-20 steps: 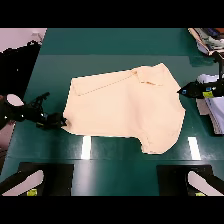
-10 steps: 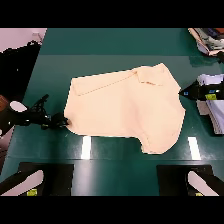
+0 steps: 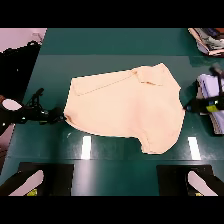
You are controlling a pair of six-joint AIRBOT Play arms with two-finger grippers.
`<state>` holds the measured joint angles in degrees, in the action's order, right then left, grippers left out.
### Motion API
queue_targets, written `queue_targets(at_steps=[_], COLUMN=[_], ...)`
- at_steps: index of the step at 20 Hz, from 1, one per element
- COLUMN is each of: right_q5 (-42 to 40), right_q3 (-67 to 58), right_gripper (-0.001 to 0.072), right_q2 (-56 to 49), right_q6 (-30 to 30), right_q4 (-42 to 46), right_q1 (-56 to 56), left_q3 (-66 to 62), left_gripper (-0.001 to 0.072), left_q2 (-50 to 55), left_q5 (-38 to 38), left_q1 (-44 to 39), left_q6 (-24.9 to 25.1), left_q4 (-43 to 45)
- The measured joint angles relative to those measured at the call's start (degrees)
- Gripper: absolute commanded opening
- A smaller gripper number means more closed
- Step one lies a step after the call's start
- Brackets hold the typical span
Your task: Fold the shirts.
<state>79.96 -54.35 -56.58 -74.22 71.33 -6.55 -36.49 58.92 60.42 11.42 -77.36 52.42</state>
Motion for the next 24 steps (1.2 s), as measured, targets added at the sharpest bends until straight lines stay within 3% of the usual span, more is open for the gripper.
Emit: queue_targets(at_steps=[7, 12, 14, 16, 20, 24], right_q5=[1.4, -1.4, -2.1, -3.9, -8.6, -10.7], right_q3=[16.9, 21.1, 21.6, 21.9, 19.4, 8.2], right_gripper=[0.045, 0.0435, 0.0188, 0.0012, 0.0011, 0.0011], right_q2=[-0.4, -4.2, -5.7, -6.2, -2.4, 4.3], right_q6=[-3.3, -3.6, -3.7, -3.4, -2.8, -2.7], right_q4=[-0.9, -2.4, -2.9, -2.8, -2.5, -2.8], right_q1=[-7.0, -5.6, -3.9, -2.3, 0.4, 1.4], left_q3=[-0.5, -0.5, -0.5, -0.7, -3.8, -16.7], left_gripper=[0.0023, 0.0023, 0.0022, 0.0022, 0.0022, 0.0022], left_q2=[-5.8, -6.4, -6.4, -6.5, -6.5, -6.6], left_q5=[1.4, 1.7, 1.8, 2.2, 2.9, 5.2], left_q1=[0.0, 0.0, 0.0, 0.0, 0.0, 0.0], left_q6=[0.0, 0.0, 0.0, 0.0, -0.2, -0.6], left_q4=[-0.1, -0.2, -0.2, -0.2, -0.1, -0.1])
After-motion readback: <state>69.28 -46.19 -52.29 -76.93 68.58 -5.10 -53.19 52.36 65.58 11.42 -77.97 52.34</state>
